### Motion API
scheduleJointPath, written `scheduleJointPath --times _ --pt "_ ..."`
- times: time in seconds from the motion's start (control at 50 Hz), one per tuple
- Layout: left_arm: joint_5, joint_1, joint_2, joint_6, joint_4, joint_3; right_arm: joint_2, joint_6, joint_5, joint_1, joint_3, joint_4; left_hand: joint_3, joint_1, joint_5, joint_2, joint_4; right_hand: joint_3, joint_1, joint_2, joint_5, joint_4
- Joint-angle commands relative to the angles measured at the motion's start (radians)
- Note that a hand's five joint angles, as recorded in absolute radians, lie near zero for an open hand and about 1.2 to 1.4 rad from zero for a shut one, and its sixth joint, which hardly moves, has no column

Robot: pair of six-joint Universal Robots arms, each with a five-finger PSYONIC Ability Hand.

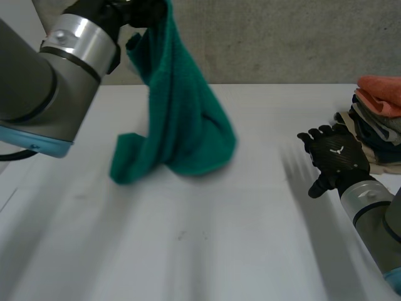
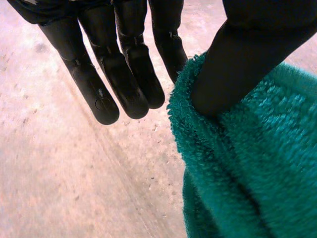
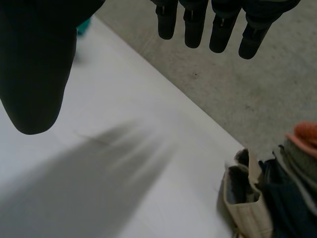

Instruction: Fold the laundry.

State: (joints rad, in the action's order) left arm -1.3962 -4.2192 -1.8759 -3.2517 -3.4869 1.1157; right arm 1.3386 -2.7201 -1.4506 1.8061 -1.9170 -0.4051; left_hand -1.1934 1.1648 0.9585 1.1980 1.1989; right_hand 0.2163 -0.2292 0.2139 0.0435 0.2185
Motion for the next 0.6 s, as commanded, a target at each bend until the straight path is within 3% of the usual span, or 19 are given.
scheduleJointPath --times 0.02,0.08,0.14,0.3,0.42,0.46,0.52,0.6 --pt "-0.017 0.077 -0.014 -0.172 0.002 -0.005 0.008 -0.260 0.077 -0.010 0.047 0.138 -0.203 0.231 0.263 0.198 0.197 -0.042 0.055 -0.039 -0.044 -0.044" --pt "-0.014 0.091 -0.011 -0.175 0.003 0.038 0.007 -0.325 0.194 -0.008 0.076 0.216 -0.203 0.231 0.263 0.198 0.197 -0.042 0.055 -0.039 -0.044 -0.044" --pt "-0.015 0.105 -0.006 -0.177 0.003 0.064 -0.001 -0.357 0.239 -0.004 0.098 0.238 -0.203 0.231 0.263 0.198 0.197 -0.042 0.055 -0.039 -0.044 -0.044" --pt "-0.024 0.140 0.030 -0.178 0.009 0.124 -0.123 -0.523 0.251 0.007 0.233 0.235 -0.203 0.231 0.263 0.198 0.197 -0.042 0.055 -0.039 -0.044 -0.044" --pt "-0.026 0.145 0.081 -0.177 0.009 0.151 -0.308 -0.624 0.260 0.156 0.395 0.247 -0.203 0.231 0.263 0.198 0.197 -0.042 0.055 -0.039 -0.044 -0.044" --pt "-0.026 0.143 0.087 -0.177 0.012 0.156 -0.340 -0.632 0.262 0.194 0.427 0.246 -0.203 0.231 0.263 0.198 0.197 0.170 -0.157 0.172 0.168 0.167" --pt "-0.024 0.143 0.109 -0.177 0.014 0.165 -0.349 -0.629 0.247 0.223 0.472 0.241 -0.203 0.231 0.263 0.198 0.197 1.099 -1.086 1.101 1.097 1.096" --pt "-0.023 0.137 0.158 -0.177 0.014 0.177 -0.319 -0.615 0.188 0.214 0.509 0.232 -0.203 0.231 0.263 0.198 0.197 1.180 -1.167 1.182 1.178 1.178"
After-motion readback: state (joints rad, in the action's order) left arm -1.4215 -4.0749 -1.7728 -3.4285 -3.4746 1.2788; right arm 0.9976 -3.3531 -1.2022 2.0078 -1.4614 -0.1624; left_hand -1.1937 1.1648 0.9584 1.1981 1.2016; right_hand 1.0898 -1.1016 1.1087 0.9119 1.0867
